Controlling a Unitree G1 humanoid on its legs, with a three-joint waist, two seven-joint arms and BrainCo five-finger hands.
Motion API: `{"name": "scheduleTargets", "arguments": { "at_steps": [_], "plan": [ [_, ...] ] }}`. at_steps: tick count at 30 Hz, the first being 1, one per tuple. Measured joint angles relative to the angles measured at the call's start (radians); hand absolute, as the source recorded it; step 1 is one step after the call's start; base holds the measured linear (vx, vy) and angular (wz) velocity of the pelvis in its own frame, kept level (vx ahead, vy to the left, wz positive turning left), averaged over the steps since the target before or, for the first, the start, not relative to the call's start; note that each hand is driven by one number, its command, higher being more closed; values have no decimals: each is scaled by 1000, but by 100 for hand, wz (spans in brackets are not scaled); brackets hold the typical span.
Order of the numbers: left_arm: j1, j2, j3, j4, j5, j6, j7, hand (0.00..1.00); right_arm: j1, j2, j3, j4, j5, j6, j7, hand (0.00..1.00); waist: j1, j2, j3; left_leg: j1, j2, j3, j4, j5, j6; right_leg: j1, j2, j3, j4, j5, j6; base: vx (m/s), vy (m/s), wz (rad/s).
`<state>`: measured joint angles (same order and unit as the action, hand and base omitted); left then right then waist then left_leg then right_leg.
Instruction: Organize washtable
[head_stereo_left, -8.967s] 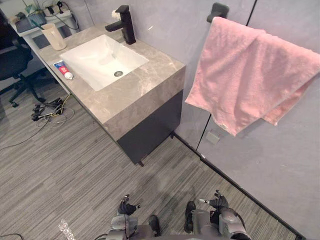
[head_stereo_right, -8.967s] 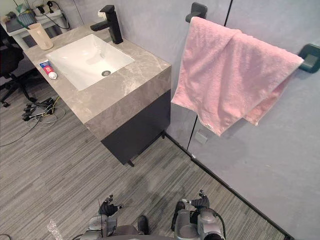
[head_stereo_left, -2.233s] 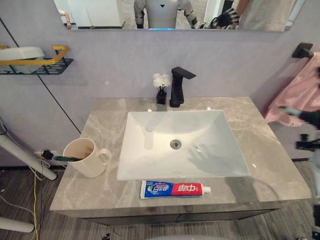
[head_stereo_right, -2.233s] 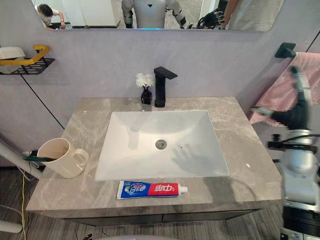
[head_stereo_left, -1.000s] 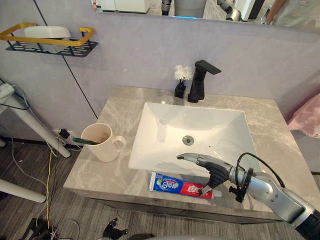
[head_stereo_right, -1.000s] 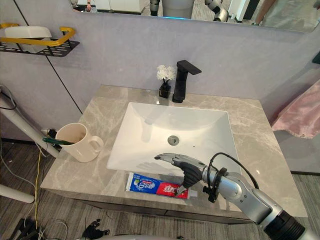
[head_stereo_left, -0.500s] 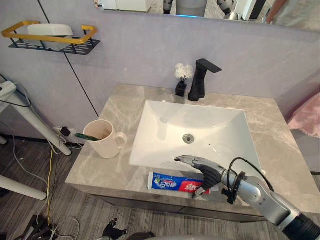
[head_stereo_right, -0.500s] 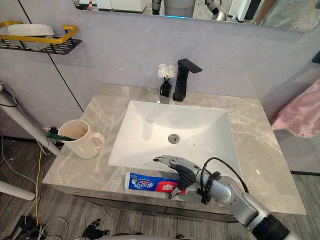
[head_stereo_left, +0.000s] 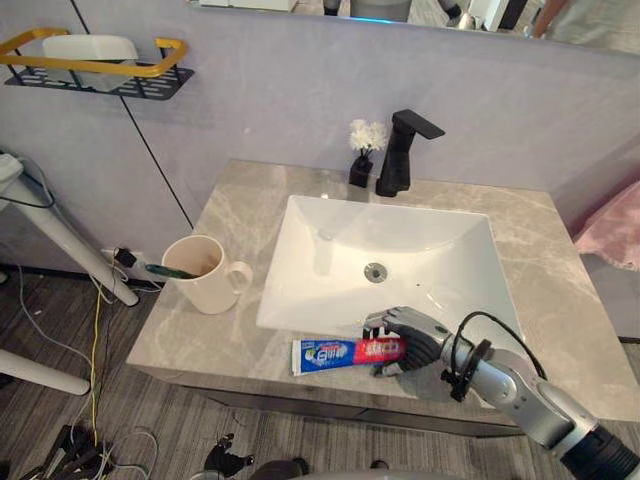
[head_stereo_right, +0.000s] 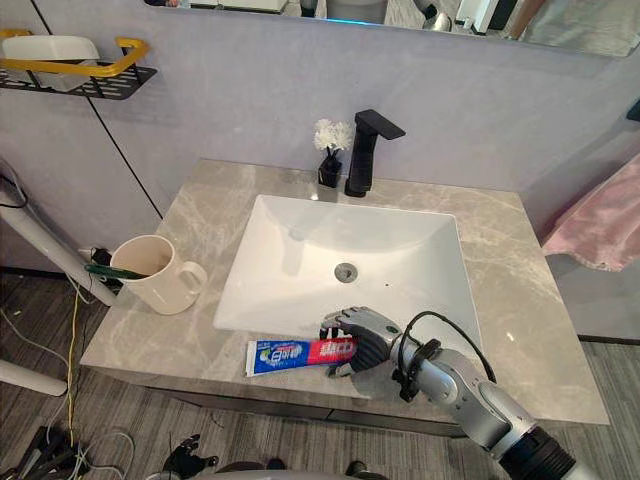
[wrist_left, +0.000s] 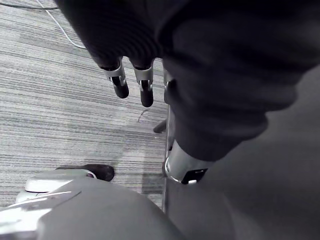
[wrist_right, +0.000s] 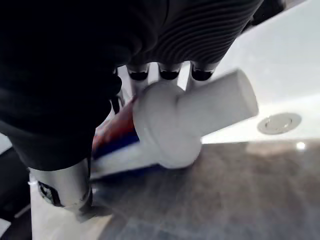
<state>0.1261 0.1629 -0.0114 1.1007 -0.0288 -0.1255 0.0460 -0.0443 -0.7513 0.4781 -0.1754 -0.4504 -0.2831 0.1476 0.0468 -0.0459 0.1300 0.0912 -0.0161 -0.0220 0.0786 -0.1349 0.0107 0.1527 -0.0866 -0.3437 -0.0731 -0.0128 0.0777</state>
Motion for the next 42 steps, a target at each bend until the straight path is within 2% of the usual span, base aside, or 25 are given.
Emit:
{"name": "scheduleTargets", "arguments": {
  "at_steps": [9, 12, 17, 23, 26, 29, 31, 35, 39, 42],
  "plan": [
    [0, 0, 0, -1, -2, 3, -2, 0, -34, -37, -21, -5, -32, 2, -1, 100, 3, 1, 1, -6, -1, 0, 0, 0, 0, -5, -1, 0, -2, 0, 0, 0, 0, 0],
    [0, 0, 0, -1, -8, 5, -2, 0, -35, -44, -36, -4, -34, 17, 2, 100, 1, 3, 5, -7, -1, 0, 0, 0, 0, -5, -1, 0, -2, 0, 0, 0, 0, 0],
    [12, -6, 6, -1, -22, 7, -1, 0, -29, -60, -64, -4, -34, 26, 4, 100, -3, 14, 22, -9, -1, 6, 0, 0, 0, -10, -1, 6, -2, 2, 1, 0, 0, -3],
    [51, -36, 140, -19, -108, 6, 10, 0, 48, -34, -204, -19, -31, 26, -13, 100, -4, 23, 29, -13, -1, 6, -1, 0, 0, -14, -2, 6, -2, 2, 1, 0, 0, 0],
    [92, -50, 231, -91, -156, 3, 38, 0, 94, -3, -271, -58, -20, 26, -35, 100, -4, 30, 32, -17, -1, 1, 0, 0, 0, -15, -6, 1, -2, 1, 1, 0, 0, 5],
    [155, -74, 369, -306, -198, -8, 74, 0, 136, 41, -332, -120, 0, 26, -47, 100, -2, 41, 31, -22, -1, -6, 0, 0, 0, -16, -8, -9, -2, 0, 0, -17, -4, 9],
    [215, -103, 477, -568, -216, -30, 109, 0, 166, 89, -392, -188, 10, 23, -69, 100, 8, 53, 23, -24, -2, -12, 1, 0, 0, -16, -9, -14, 0, -4, 1, -12, 1, 8],
    [271, -142, 591, -942, -235, -76, 161, 0, 182, 168, -444, -243, 33, 18, -126, 100, 23, 70, 2, -28, -8, -26, 1, 0, 0, -15, -16, -30, 3, -9, 6, -2, 12, 11],
    [290, -177, 614, -1200, -216, -96, 209, 0, 181, 235, -446, -246, 48, 18, -132, 100, 28, 75, -20, -26, -16, -43, 2, 0, 0, -4, -22, -47, 3, -12, 6, 21, 22, 15],
    [289, -200, 587, -1382, -146, -100, 243, 0, 181, 286, -445, -248, 49, 18, -148, 100, 29, 63, -30, -27, -19, -54, 2, 0, 0, 1, -24, -60, 4, -14, 7, 7, 15, 14]
  ]
}}
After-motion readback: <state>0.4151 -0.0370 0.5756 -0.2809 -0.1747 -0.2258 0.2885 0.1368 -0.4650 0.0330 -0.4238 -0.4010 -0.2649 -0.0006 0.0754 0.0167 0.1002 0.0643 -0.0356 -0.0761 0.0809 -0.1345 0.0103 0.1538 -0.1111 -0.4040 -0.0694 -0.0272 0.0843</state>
